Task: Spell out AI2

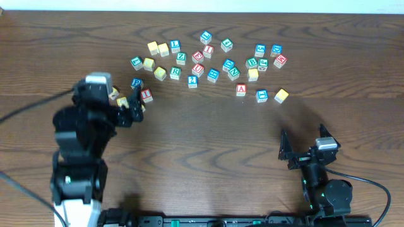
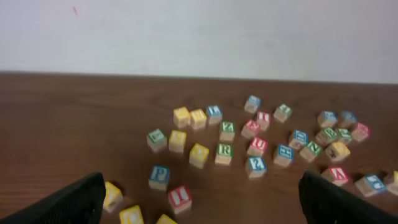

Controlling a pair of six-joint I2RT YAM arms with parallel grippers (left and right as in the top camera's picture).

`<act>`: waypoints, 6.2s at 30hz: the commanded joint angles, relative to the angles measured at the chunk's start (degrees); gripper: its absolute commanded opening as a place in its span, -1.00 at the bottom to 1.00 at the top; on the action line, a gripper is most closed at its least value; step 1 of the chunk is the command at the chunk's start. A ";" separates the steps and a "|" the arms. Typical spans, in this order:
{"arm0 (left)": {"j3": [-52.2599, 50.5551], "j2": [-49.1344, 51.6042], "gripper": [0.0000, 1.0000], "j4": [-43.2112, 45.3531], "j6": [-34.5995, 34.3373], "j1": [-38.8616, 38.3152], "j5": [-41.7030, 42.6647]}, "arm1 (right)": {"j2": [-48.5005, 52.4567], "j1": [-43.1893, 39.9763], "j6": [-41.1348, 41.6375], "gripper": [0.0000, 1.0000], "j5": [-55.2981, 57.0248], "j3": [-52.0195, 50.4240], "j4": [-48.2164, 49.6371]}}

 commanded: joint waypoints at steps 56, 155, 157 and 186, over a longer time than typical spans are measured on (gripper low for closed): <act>34.27 28.65 0.99 -30.93 -2.93 0.13 -3.80 | 98.66 0.33 -2.01 0.99 -13.64 111.82 -64.24; 52.28 45.24 0.96 -47.43 -4.37 0.15 -13.51 | 130.05 21.84 18.53 -0.73 -0.68 112.61 -60.50; 52.28 45.24 0.96 -47.43 -4.37 0.15 -13.51 | 130.09 24.00 19.52 -0.73 -0.57 112.43 -59.36; 52.28 45.24 0.96 -47.43 -4.37 0.15 -13.51 | 135.45 40.04 43.28 -0.68 14.88 112.28 -50.88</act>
